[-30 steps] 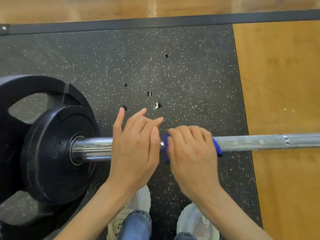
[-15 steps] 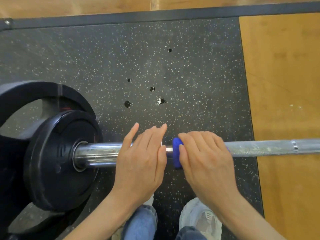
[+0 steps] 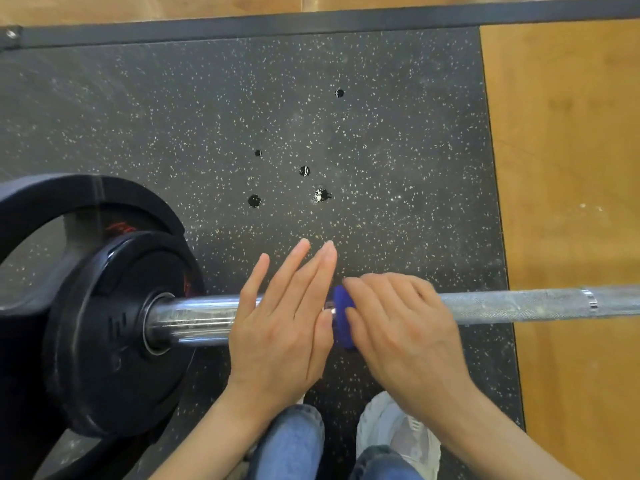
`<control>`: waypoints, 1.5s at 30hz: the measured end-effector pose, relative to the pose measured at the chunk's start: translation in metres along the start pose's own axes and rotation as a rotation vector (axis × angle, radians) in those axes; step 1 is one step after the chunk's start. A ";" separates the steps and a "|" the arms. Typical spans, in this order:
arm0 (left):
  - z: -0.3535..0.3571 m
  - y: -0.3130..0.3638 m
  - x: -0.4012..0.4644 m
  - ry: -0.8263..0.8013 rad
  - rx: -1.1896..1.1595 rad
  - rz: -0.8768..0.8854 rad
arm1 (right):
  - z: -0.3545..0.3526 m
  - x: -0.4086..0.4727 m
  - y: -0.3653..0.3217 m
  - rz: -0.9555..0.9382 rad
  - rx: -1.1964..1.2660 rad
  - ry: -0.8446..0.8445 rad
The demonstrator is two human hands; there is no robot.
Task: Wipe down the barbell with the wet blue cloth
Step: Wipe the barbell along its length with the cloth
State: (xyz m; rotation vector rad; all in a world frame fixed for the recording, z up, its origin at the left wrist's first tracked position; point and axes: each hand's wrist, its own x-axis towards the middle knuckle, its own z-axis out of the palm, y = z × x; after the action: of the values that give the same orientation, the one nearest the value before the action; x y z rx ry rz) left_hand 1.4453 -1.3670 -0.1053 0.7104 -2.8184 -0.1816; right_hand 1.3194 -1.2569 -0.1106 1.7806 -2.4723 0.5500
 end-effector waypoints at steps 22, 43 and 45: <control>0.009 -0.025 0.069 0.078 -0.126 -0.022 | 0.028 0.040 -0.006 0.158 0.008 0.120; 0.019 -0.069 0.160 0.067 -0.191 -0.087 | 0.050 0.108 0.077 -0.139 -0.144 0.165; 0.019 -0.072 0.170 0.006 -0.198 -0.112 | 0.045 0.110 0.086 -0.062 -0.146 0.185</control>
State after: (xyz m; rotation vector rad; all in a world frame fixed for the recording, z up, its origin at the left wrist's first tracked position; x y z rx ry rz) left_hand 1.3272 -1.5103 -0.1035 0.8199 -2.7067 -0.4692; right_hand 1.2103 -1.3473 -0.1483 1.6650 -2.2644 0.4921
